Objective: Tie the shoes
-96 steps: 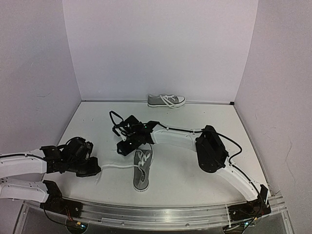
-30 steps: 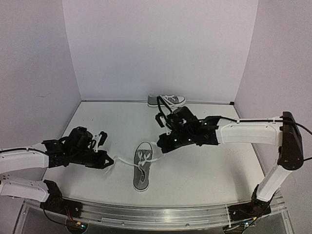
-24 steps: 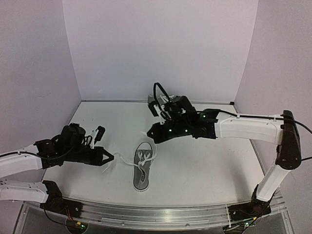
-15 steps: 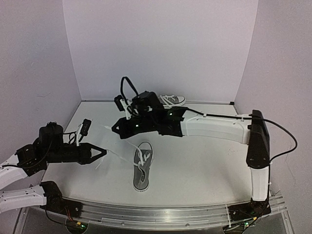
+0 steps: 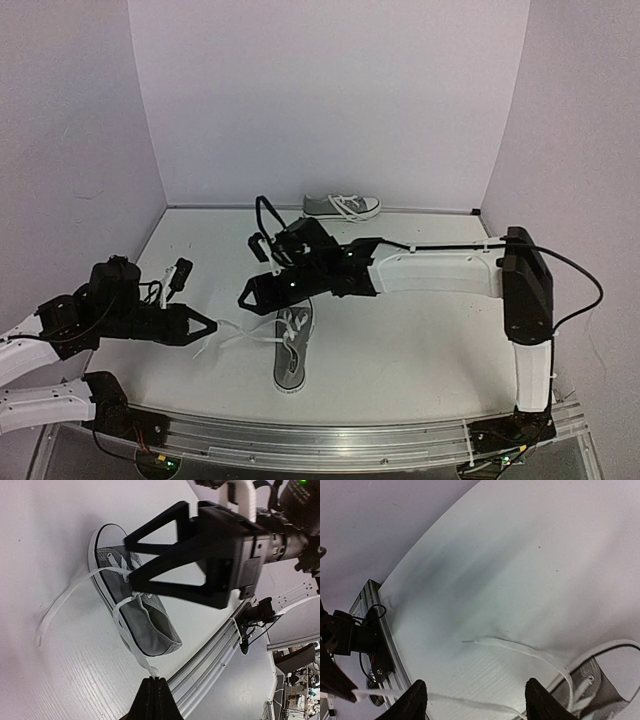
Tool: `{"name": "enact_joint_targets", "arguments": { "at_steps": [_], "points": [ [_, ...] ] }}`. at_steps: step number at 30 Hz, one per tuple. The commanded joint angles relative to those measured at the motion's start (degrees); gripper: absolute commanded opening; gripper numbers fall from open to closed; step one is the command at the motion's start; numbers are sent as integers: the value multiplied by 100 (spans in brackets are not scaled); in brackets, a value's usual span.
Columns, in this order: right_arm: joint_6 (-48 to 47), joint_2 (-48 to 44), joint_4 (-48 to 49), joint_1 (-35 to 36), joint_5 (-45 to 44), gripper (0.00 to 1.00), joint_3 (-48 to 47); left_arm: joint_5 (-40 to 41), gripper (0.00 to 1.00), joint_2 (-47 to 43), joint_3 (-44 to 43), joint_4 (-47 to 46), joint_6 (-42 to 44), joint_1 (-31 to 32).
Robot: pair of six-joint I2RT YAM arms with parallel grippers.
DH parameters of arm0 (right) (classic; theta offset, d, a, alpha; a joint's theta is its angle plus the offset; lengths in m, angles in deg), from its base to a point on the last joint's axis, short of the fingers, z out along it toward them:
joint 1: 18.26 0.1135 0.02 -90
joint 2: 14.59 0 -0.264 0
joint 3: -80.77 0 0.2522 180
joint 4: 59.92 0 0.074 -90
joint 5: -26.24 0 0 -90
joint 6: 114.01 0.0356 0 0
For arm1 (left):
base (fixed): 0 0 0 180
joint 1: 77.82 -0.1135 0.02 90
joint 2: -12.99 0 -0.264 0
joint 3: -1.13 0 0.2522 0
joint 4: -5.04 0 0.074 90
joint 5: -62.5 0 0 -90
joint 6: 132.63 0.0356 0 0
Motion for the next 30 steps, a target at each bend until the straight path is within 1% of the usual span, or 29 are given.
{"name": "enact_joint_targets", "arguments": {
  "at_steps": [1,4,7,9,11,15,20,24,30],
  "points": [
    [-57,-912,-52,-265,-257,61,661,117,0,353,-72,-353,21,20],
    [-257,-884,-371,-341,-486,53,890,357,0,713,-157,-645,-4,14],
    [-431,-718,-641,-339,-468,51,923,841,0,1233,-328,-832,-119,19],
    [-511,-580,-744,-332,-445,49,845,1148,0,1601,-429,-987,-245,19],
    [-588,-415,-899,-337,-562,45,706,1266,0,1966,-535,-1208,-353,18],
    [-768,-154,-1136,-331,-643,40,481,1437,0,2490,-772,-1426,-565,20],
    [-986,149,-1534,-311,-679,35,252,1720,0,2744,-864,-1557,-709,19],
    [-1093,149,-1567,-261,-565,30,280,1917,0,2812,-849,-1645,-828,19],
    [-1212,47,-1573,-198,-456,18,274,2414,0,3007,-975,-1522,-1086,19]
  ]
}}
